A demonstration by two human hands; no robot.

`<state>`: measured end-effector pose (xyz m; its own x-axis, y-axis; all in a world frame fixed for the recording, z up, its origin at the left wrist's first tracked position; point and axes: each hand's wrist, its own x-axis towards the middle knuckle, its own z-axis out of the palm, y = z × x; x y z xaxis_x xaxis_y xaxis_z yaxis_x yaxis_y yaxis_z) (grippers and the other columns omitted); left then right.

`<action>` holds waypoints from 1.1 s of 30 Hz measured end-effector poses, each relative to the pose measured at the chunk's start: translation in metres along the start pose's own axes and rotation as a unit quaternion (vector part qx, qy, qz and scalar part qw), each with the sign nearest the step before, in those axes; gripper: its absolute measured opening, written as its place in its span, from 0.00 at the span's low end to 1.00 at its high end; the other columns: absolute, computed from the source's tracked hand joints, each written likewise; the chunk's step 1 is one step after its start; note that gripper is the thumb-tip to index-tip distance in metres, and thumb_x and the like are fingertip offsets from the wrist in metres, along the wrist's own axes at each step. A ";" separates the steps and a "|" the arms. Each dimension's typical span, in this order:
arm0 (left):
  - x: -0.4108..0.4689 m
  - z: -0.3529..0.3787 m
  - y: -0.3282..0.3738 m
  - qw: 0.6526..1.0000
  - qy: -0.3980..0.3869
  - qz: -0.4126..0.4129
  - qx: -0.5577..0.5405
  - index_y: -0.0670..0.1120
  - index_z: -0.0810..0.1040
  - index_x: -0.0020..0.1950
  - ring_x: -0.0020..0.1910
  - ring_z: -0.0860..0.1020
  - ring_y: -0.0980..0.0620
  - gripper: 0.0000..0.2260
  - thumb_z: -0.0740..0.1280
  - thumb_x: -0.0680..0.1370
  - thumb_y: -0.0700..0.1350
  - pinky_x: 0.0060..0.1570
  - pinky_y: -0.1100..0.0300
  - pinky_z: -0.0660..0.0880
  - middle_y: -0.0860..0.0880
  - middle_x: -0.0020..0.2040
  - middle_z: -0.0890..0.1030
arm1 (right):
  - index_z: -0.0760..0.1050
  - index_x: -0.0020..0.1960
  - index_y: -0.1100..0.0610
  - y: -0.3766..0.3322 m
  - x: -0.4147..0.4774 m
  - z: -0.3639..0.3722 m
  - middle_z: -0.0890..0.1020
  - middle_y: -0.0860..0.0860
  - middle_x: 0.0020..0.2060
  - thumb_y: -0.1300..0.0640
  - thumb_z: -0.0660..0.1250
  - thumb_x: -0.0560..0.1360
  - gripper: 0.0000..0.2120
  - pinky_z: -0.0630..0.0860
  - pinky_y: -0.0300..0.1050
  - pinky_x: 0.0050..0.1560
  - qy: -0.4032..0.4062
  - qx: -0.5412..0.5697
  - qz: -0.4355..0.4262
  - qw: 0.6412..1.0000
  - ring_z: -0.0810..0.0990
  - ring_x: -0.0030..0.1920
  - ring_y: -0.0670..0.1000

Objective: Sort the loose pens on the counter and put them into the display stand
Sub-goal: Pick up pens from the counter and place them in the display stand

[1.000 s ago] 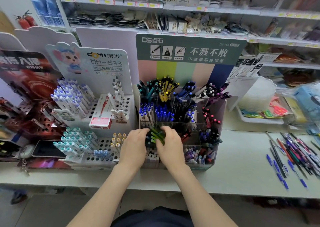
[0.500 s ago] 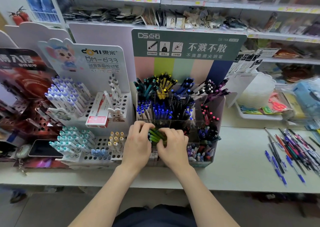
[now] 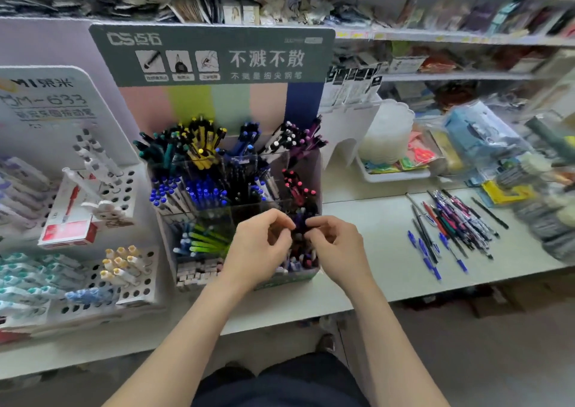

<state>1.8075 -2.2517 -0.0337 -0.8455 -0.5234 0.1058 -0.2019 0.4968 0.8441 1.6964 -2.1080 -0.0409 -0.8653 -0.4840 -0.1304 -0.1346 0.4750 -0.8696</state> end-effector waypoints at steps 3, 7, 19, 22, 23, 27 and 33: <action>0.012 0.039 0.025 0.998 -0.065 0.014 0.001 0.53 0.83 0.52 0.36 0.80 0.56 0.07 0.69 0.80 0.41 0.40 0.62 0.77 0.58 0.41 0.84 | 0.85 0.54 0.44 0.024 0.012 -0.038 0.88 0.45 0.43 0.58 0.69 0.78 0.11 0.83 0.47 0.53 0.019 0.014 0.040 0.999 0.86 0.46 0.45; 0.037 0.105 0.049 0.992 -0.125 0.011 0.026 0.55 0.83 0.54 0.37 0.81 0.57 0.07 0.67 0.80 0.44 0.43 0.61 0.78 0.60 0.47 0.83 | 0.84 0.56 0.45 0.063 0.037 -0.086 0.87 0.45 0.45 0.57 0.68 0.78 0.11 0.82 0.47 0.54 0.029 0.011 0.073 0.997 0.86 0.48 0.46; 0.098 0.322 0.085 0.957 -0.233 -0.127 0.121 0.50 0.81 0.62 0.49 0.78 0.52 0.12 0.70 0.78 0.45 0.54 0.58 0.75 0.52 0.57 0.81 | 0.79 0.67 0.54 0.257 0.107 -0.245 0.81 0.54 0.61 0.57 0.70 0.78 0.18 0.74 0.48 0.58 0.036 -0.145 0.192 0.970 0.78 0.64 0.57; 0.099 0.365 0.080 0.943 -0.254 -0.177 0.125 0.48 0.79 0.67 0.55 0.80 0.50 0.17 0.71 0.78 0.45 0.58 0.57 0.76 0.50 0.61 0.79 | 0.72 0.72 0.51 0.299 0.112 -0.261 0.73 0.56 0.67 0.57 0.71 0.76 0.24 0.75 0.59 0.65 0.059 -0.198 0.219 0.954 0.72 0.67 0.61; 0.098 0.378 0.078 0.938 -0.259 -0.193 0.128 0.48 0.79 0.68 0.56 0.81 0.49 0.18 0.71 0.78 0.46 0.59 0.56 0.76 0.49 0.62 0.79 | 0.71 0.73 0.52 0.310 0.113 -0.264 0.72 0.57 0.68 0.58 0.70 0.77 0.25 0.75 0.60 0.64 0.066 -0.206 0.221 0.951 0.71 0.67 0.62; 0.101 0.420 0.073 0.928 -0.251 -0.254 0.106 0.46 0.75 0.71 0.58 0.80 0.47 0.22 0.72 0.78 0.48 0.57 0.55 0.76 0.47 0.63 0.79 | 0.72 0.72 0.53 0.336 0.119 -0.264 0.73 0.56 0.68 0.62 0.66 0.81 0.20 0.72 0.61 0.63 0.090 -0.224 0.211 0.947 0.73 0.67 0.61; 0.116 0.469 0.075 0.910 -0.218 -0.344 0.074 0.44 0.66 0.66 0.53 0.81 0.42 0.22 0.72 0.80 0.50 0.54 0.47 0.81 0.43 0.54 0.82 | 0.74 0.71 0.56 0.352 0.128 -0.259 0.80 0.54 0.59 0.64 0.64 0.83 0.17 0.74 0.49 0.56 0.070 -0.177 0.160 0.969 0.78 0.59 0.55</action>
<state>1.4625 -1.9504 -0.2043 -0.6032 -0.4377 -0.6668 -0.7947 0.2593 0.5488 1.4134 -1.8119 -0.2401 -0.9440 -0.1774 -0.2781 0.0155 0.8182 -0.5747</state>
